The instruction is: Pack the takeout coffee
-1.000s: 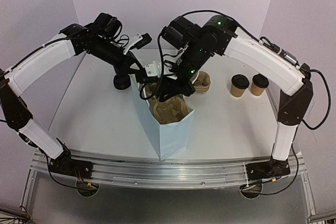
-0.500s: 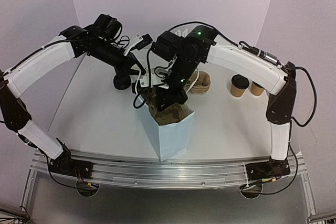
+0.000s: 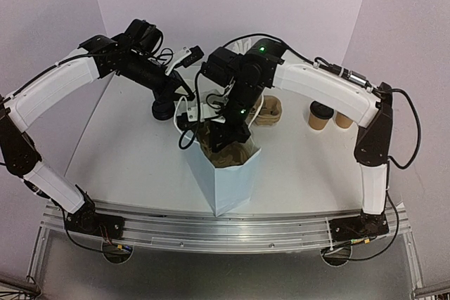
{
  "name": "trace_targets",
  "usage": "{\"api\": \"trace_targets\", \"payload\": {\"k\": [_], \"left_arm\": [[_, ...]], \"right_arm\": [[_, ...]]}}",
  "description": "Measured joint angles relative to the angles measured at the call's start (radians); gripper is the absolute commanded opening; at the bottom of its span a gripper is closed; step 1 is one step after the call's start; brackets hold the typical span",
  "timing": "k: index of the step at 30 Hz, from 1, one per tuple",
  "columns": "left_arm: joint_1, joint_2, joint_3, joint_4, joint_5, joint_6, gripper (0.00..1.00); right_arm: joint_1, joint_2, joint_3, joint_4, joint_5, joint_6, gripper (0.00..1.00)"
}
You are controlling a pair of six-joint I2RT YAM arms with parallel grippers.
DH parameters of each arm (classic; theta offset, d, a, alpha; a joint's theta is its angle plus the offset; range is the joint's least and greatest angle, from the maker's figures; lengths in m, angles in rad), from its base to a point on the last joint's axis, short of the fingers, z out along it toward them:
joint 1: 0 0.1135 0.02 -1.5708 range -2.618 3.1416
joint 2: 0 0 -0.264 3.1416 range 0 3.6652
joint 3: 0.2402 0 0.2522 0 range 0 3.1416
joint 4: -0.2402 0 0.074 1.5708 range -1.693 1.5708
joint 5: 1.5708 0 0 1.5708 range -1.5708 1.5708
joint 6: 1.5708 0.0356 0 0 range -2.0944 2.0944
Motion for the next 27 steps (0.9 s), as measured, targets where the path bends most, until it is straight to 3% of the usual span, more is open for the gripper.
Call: {"api": "trace_targets", "payload": {"k": [4, 12, 19, 22, 27], "left_arm": [[0.0, 0.0, 0.0, 0.0, 0.0, 0.0, 0.0], [0.0, 0.0, 0.0, -0.001, 0.001, 0.0, 0.0], [0.0, 0.0, -0.002, 0.0, 0.015, 0.001, 0.0], [0.0, -0.004, -0.01, 0.007, 0.025, 0.007, 0.0], [0.0, -0.016, -0.026, 0.019, 0.027, 0.022, 0.0]], "right_arm": [[0.007, 0.001, 0.0, 0.0, 0.025, -0.019, 0.05], [0.039, 0.004, 0.0, 0.001, 0.052, -0.169, 0.03], [0.039, 0.015, 0.0, 0.001, 0.042, -0.206, 0.04], [0.039, 0.019, 0.0, 0.003, 0.04, -0.205, 0.12], [0.039, 0.025, 0.014, 0.002, 0.038, -0.196, 0.34]]}}
